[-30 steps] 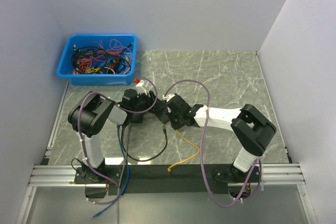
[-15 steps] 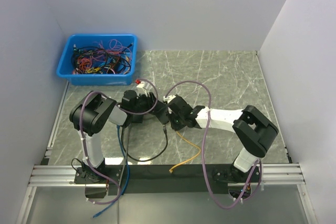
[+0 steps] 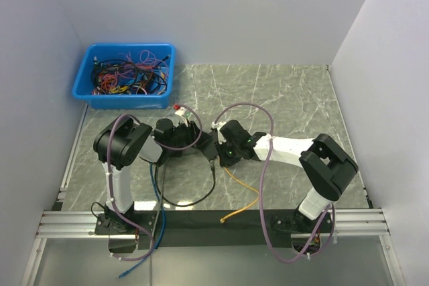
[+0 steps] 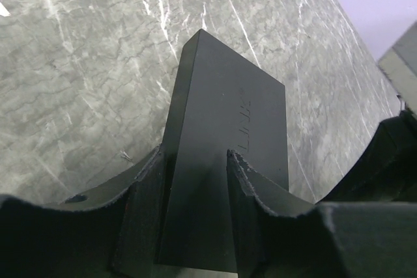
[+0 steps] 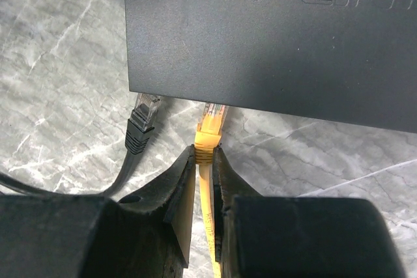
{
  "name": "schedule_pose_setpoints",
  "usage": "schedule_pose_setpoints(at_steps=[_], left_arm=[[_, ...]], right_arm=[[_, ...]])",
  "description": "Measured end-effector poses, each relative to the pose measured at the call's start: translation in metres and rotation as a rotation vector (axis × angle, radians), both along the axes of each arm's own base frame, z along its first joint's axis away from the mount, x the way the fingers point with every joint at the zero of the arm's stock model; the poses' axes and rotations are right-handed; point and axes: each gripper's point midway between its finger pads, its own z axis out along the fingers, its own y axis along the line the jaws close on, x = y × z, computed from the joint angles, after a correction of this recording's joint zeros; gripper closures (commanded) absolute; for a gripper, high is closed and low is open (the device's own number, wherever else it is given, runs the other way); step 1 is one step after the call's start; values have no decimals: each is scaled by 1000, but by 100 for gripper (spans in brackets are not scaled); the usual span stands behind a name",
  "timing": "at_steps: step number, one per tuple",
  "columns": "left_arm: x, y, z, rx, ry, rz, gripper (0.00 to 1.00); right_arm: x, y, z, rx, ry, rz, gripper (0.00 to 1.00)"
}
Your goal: Insert the plug into the switch port
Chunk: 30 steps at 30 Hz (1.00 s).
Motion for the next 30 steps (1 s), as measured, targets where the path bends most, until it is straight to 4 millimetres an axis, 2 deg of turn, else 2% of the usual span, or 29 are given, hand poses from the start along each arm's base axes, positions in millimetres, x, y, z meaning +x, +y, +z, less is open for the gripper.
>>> schedule_pose_setpoints(at_steps=[16,30], left_arm=[[2,-7,-2,-10,-38,-48,65],[5,-2,-4,8,-32,-17,67]], right_arm=[[3,-6,-3,-44,51,19,100],[18,-24,-3,-127,9,7,100]])
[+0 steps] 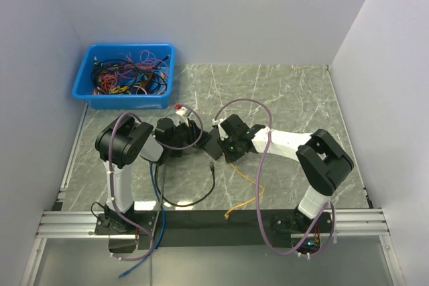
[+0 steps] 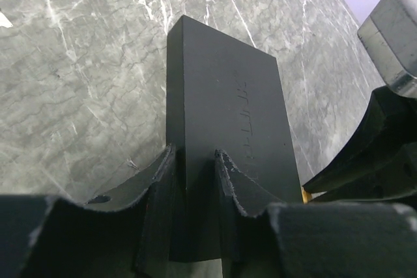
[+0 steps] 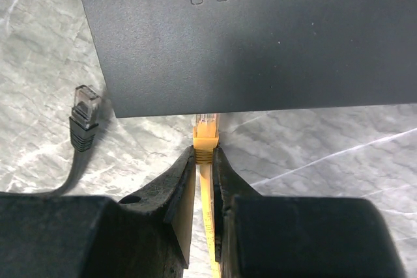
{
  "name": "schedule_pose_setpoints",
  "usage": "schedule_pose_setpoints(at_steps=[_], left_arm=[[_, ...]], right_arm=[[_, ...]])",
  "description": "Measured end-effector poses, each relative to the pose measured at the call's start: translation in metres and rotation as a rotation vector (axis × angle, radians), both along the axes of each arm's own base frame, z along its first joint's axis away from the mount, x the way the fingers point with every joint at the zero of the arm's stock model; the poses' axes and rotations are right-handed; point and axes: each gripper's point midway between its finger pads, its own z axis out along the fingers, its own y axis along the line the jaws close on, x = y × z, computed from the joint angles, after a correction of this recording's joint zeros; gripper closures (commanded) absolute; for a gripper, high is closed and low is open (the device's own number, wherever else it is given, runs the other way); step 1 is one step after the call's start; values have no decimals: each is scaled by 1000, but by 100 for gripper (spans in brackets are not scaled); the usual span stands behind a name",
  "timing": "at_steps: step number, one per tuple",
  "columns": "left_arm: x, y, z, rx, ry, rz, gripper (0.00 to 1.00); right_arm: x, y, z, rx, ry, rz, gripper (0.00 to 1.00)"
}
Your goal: Insert the plug into the switch port
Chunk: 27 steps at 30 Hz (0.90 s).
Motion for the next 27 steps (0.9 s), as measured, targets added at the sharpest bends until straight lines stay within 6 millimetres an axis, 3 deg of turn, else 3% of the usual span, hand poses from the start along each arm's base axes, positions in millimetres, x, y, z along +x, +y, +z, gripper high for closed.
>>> schedule_pose_setpoints(at_steps=[7,10,17,22,27], left_arm=[[-1,5,4,35,9,19,40],[1,8,5,49,17,40,36],[8,9,-1,83,54,59,34],[17,5,0,100,59,51,34],[18,6,-2,116,53,47,46]], right_arm=[[10,4,7,23,-36,31,100],[11,13,10,44,-57,46,100],[4,33,11,83,-76,98,100],[5,35,8,80,-78,95,100],[7,32,3,51,-78,59,100]])
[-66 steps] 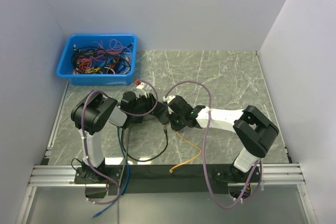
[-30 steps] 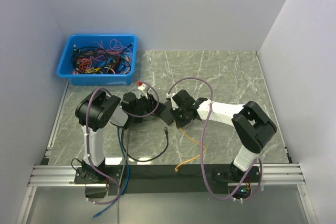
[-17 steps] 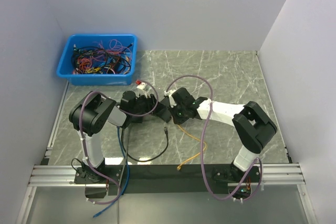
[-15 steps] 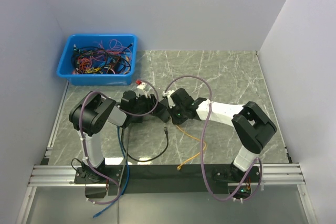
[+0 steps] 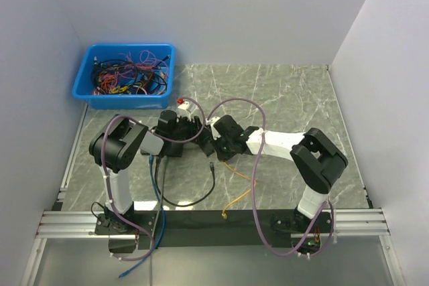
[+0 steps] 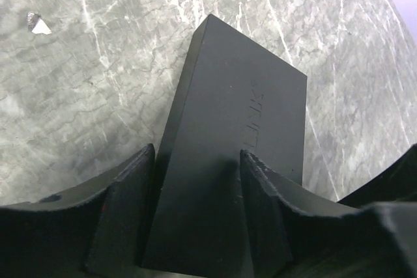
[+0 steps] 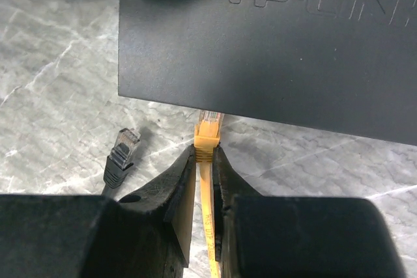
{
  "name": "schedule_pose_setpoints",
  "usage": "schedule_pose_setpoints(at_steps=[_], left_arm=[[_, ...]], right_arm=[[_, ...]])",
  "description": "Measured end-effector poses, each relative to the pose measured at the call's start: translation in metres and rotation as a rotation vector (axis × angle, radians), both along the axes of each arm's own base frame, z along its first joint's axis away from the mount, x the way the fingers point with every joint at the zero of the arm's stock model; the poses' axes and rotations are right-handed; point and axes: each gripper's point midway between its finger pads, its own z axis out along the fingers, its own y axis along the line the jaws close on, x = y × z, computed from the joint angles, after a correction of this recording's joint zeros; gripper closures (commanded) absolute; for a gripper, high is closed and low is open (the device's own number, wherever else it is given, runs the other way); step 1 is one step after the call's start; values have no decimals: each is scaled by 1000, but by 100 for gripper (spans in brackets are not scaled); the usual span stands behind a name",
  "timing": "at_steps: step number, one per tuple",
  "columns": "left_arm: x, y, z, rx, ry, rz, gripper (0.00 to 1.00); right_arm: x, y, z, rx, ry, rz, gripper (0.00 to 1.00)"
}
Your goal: Insert the plug into the switch port
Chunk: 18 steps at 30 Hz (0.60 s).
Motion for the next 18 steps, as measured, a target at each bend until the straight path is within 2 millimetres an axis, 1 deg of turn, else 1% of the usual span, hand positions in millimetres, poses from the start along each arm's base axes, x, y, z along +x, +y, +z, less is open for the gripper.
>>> schedule_pose_setpoints(at_steps=[3,7,12,18], left_arm=[[3,2,-2,13,-3,7,54],[5,2,-2,20,-5,8,59],[16,-5,0,52,-38,14,63],[22,-11,1,86,-74,16,66]], right_arm=[[1,-2,-2,-18,6,-16,100],[2,-5,0,-42,11,-21,100],[13,-9,4,-87,46,-37,100],[21,-17,6,-116,71,-52,100]])
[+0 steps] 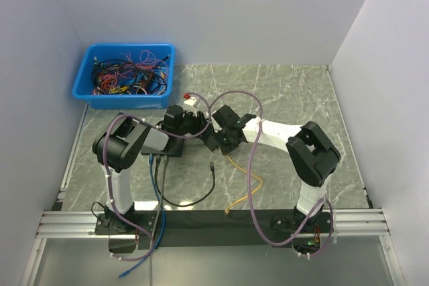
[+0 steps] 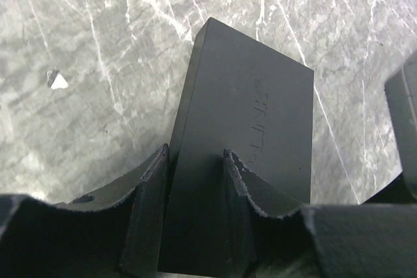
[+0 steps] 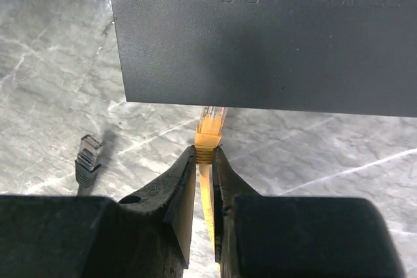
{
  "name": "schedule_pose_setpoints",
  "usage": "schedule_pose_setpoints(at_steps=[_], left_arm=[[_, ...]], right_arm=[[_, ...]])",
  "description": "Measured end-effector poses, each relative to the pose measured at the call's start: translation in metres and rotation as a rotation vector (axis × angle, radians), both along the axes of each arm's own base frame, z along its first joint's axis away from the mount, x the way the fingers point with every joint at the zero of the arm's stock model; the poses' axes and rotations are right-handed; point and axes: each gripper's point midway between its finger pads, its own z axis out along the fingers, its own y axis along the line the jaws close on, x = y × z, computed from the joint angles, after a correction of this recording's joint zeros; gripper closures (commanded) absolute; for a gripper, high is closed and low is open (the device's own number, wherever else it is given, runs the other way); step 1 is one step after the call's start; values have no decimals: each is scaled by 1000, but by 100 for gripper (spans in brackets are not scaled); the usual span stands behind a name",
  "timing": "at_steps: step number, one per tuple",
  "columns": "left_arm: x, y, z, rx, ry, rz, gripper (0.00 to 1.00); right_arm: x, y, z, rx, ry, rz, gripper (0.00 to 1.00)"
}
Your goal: Insert the plug into the switch port
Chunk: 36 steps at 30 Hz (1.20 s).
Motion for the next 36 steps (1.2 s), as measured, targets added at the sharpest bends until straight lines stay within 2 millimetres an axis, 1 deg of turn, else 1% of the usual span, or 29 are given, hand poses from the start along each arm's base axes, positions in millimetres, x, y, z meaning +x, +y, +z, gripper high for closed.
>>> schedule_pose_setpoints(at_steps=[11,19,26,36], left_arm=[[10,-9,2,29,-46,-16,68],[13,-10,2,33,-54,-17,69],[16,-10,2,39,-61,-14,70],[23,-9,2,54,-81,6,71]], right_arm=[[9,-7,10,20,18,36,100],[12,-8,9,38,20,15,100],[19,-10,-6,71,-45,-58,100],[26,-13,6,100,-129,-87,100]])
